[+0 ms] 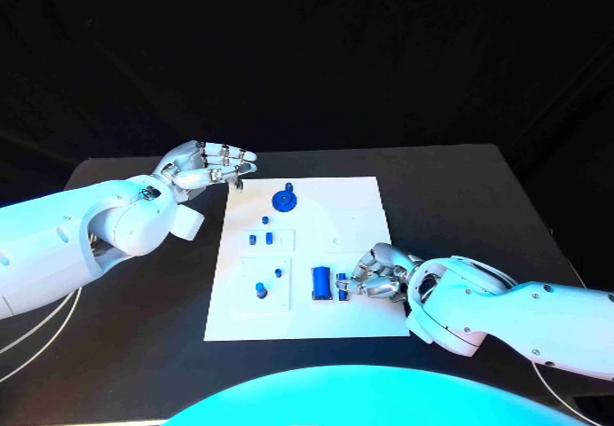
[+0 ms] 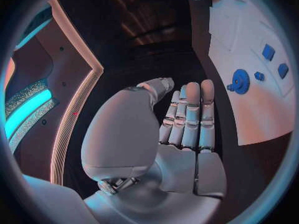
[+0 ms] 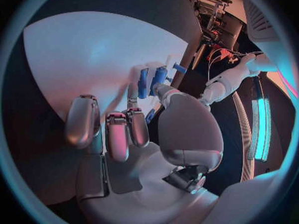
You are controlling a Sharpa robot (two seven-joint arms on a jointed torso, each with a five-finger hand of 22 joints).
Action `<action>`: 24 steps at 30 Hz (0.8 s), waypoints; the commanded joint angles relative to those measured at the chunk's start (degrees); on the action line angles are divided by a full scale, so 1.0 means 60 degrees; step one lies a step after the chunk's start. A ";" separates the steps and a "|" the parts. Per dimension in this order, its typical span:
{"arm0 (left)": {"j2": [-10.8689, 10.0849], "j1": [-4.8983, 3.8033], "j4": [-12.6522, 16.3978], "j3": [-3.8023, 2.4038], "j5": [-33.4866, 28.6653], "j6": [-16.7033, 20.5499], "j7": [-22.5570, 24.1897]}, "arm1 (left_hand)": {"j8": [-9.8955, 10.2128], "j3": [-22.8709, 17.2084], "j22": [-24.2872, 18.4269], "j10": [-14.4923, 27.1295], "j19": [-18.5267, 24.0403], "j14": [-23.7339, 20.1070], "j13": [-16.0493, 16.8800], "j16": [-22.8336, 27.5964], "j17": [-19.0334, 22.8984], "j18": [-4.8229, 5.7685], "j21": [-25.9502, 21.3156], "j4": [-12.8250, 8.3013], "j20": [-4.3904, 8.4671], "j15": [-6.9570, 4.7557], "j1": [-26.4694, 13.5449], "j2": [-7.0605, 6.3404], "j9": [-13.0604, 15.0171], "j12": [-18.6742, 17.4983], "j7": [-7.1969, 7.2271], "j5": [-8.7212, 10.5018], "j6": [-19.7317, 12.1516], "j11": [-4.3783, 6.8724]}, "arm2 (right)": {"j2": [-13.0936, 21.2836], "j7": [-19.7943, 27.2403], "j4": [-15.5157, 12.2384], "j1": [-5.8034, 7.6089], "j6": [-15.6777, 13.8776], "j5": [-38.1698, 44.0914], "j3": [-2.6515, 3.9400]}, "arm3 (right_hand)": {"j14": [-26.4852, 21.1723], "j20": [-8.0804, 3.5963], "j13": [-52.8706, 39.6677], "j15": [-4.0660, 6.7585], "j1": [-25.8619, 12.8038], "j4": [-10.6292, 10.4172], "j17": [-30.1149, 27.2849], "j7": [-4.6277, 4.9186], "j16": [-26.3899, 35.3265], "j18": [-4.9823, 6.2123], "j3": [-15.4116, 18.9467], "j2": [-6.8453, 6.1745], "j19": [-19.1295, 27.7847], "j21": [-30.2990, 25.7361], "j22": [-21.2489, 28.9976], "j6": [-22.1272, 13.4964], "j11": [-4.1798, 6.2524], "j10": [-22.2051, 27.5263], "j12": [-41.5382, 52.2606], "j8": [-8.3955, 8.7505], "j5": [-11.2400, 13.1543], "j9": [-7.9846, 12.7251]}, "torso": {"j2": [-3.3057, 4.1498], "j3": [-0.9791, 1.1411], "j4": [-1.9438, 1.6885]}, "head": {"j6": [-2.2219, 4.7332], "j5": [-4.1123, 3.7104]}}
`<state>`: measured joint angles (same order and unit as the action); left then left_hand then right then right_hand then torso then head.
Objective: Assemble the parts on the task board
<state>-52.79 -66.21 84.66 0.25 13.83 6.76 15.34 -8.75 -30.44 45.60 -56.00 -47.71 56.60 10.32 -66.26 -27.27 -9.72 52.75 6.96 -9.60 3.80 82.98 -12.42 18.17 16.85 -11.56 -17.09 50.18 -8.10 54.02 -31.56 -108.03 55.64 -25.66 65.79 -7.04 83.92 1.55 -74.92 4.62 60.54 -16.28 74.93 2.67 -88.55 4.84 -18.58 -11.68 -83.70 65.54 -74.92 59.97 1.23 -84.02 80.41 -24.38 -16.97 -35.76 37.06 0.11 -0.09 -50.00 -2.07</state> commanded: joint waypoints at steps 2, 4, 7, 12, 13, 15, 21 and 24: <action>0.0014 -0.0005 0.0015 -0.0006 0.0017 -0.0038 0.0049 | -0.0041 -0.0004 -0.0012 0.0043 0.0054 -0.0052 0.0010 -0.0056 0.0009 -0.0130 -0.0054 0.0065 0.0009 0.0021 -0.0095 0.0025 -0.0013 0.0063 0.0006 -0.0008 -0.0013 0.0011 | 0.0017 0.0068 0.0022 -0.0009 0.0211 0.0272 0.0001 | 0.0889 -0.0014 -0.1470 0.0046 0.0749 0.0129 0.1887 -0.0011 -0.0016 -0.0131 -0.0106 0.0189 -0.0094 -0.0080 -0.1576 0.0025 0.0051 -0.0380 -0.0018 0.0072 0.0360 0.0019 | 0.0000 0.0010 0.0005 | 0.0001 -0.0004; 0.0016 -0.0005 0.0011 -0.0006 0.0017 -0.0039 0.0049 | -0.0041 -0.0004 -0.0012 0.0043 0.0054 -0.0052 0.0010 -0.0056 0.0009 -0.0130 -0.0054 0.0065 0.0009 0.0021 -0.0095 0.0025 -0.0013 0.0063 0.0006 -0.0008 -0.0013 0.0011 | 0.0014 0.0077 0.0047 -0.0009 0.0155 0.0370 0.0001 | 0.0887 -0.0017 -0.1468 0.0050 0.1198 0.0173 0.1874 -0.0021 -0.0011 -0.0130 -0.0319 0.0390 -0.0098 -0.0104 -0.1583 0.0018 0.0059 -0.0377 -0.0027 0.0107 0.1138 0.0037 | -0.0002 0.0014 0.0005 | 0.0001 -0.0004; 0.0019 -0.0004 0.0005 -0.0006 0.0017 -0.0038 0.0047 | -0.0041 -0.0004 -0.0012 0.0043 0.0054 -0.0052 0.0010 -0.0056 0.0009 -0.0130 -0.0054 0.0065 0.0009 0.0021 -0.0095 0.0025 -0.0013 0.0063 0.0006 -0.0008 -0.0013 0.0011 | 0.0013 0.0137 0.0072 -0.0009 0.0009 0.0478 0.0001 | 0.0889 -0.0018 -0.1466 0.0054 0.1368 0.0193 0.1885 -0.0028 -0.0015 -0.0131 -0.0434 0.0462 -0.0103 -0.0104 -0.1588 0.0028 0.0066 -0.0376 -0.0032 0.0115 0.1211 0.0043 | -0.0004 0.0016 0.0001 | 0.0001 -0.0004; 0.0022 -0.0004 -0.0006 -0.0006 0.0017 -0.0039 0.0045 | -0.0039 -0.0014 -0.0014 0.0049 0.0052 -0.0054 0.0011 -0.0059 0.0011 -0.0130 -0.0060 0.0075 0.0008 0.0022 -0.0098 0.0040 -0.0016 0.0072 0.0002 -0.0013 -0.0024 0.0009 | 0.0075 0.1004 0.0045 -0.0009 -0.0362 0.0553 0.0002 | 0.0886 -0.0001 -0.1444 0.0019 0.1207 -0.0002 0.1866 0.0038 -0.0008 -0.0122 -0.0257 0.0155 -0.0088 -0.0197 -0.1577 -0.0040 0.0013 -0.0354 -0.0074 0.0175 0.1205 0.0069 | 0.0008 0.0020 -0.0007 | 0.0001 0.0016; 0.0023 -0.0004 -0.0008 -0.0006 0.0017 -0.0039 0.0044 | -0.0041 -0.0020 -0.0015 0.0050 0.0052 -0.0055 0.0011 -0.0060 0.0012 -0.0130 -0.0062 0.0082 0.0008 0.0023 -0.0101 0.0053 -0.0017 0.0077 0.0001 -0.0014 -0.0024 0.0008 | 0.0106 0.1255 0.0032 -0.0009 -0.0385 0.0574 0.0002 | 0.0885 0.0011 -0.1435 0.0003 0.1186 -0.0028 0.1866 0.0059 -0.0008 -0.0123 -0.0226 0.0147 -0.0087 -0.0201 -0.1578 -0.0069 -0.0006 -0.0344 -0.0092 0.0202 0.1381 0.0082 | 0.0009 0.0022 -0.0010 | 0.0001 0.0012; 0.0022 -0.0004 -0.0008 -0.0006 0.0017 -0.0034 0.0043 | -0.0041 -0.0020 -0.0015 0.0051 0.0052 -0.0055 0.0011 -0.0060 0.0012 -0.0130 -0.0062 0.0082 0.0008 0.0023 -0.0101 0.0054 -0.0017 0.0077 0.0001 -0.0014 -0.0024 0.0008 | 0.0168 0.1630 0.0023 -0.0009 -0.0392 0.0713 0.0003 | 0.0887 0.0037 -0.1421 -0.0032 0.1173 -0.0034 0.1875 0.0108 -0.0011 -0.0122 -0.0155 0.0148 -0.0080 -0.0233 -0.1575 -0.0153 -0.0048 -0.0325 -0.0119 0.0274 0.1755 0.0116 | 0.0017 0.0017 -0.0014 | 0.0001 0.0012; 0.0020 -0.0004 -0.0002 -0.0006 0.0017 -0.0016 0.0061 | -0.0041 -0.0020 -0.0015 0.0051 0.0052 -0.0055 0.0011 -0.0060 0.0012 -0.0130 -0.0062 0.0082 0.0008 0.0023 -0.0101 0.0054 -0.0017 0.0077 0.0001 -0.0014 -0.0024 0.0008 | 0.0340 0.2396 0.0037 -0.0010 -0.0507 0.1303 0.0001 | 0.0876 0.0179 -0.1268 -0.0217 0.1873 0.0066 0.1834 0.0391 0.0006 -0.0098 0.0079 -0.0013 -0.0027 -0.0461 -0.1538 -0.0703 -0.0281 -0.0159 -0.0379 0.0803 0.1928 0.0369 | 0.0003 0.0005 0.0006 | 0.0001 0.0024; 0.0023 -0.0004 0.0002 -0.0006 0.0017 -0.0014 0.0071 | -0.0044 -0.0026 -0.0016 0.0053 0.0051 -0.0056 0.0012 -0.0062 0.0013 -0.0130 -0.0065 0.0089 0.0007 0.0024 -0.0104 0.0065 -0.0017 0.0082 0.0001 -0.0015 -0.0025 0.0008 | 0.0387 0.2558 0.0051 -0.0011 -0.0529 0.1491 0.0001 | 0.0874 0.0251 -0.1236 -0.0303 0.2138 0.0070 0.1831 0.0497 0.0007 -0.0090 0.0127 0.0002 -0.0009 -0.0539 -0.1527 -0.0847 -0.0378 -0.0108 -0.0429 0.1015 0.1953 0.0480 | 0.0004 0.0010 0.0003 | 0.0001 0.0017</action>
<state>-52.75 -66.20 84.55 0.25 13.85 6.77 15.32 -8.75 -30.61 45.56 -56.00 -47.71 56.60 10.31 -66.26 -27.27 -9.72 52.75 7.12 -9.60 3.81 82.75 -12.19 18.12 17.09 -11.56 -17.09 50.18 -8.09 56.29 -20.85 -107.68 55.64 -28.01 71.14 -7.04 84.03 2.60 -74.92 3.26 72.91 -15.86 74.92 5.63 -88.54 4.84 -18.06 -11.73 -83.69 62.59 -74.90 55.14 -0.63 -84.03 78.03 -18.49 -5.42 -32.98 37.11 0.16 -0.08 -50.00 -1.92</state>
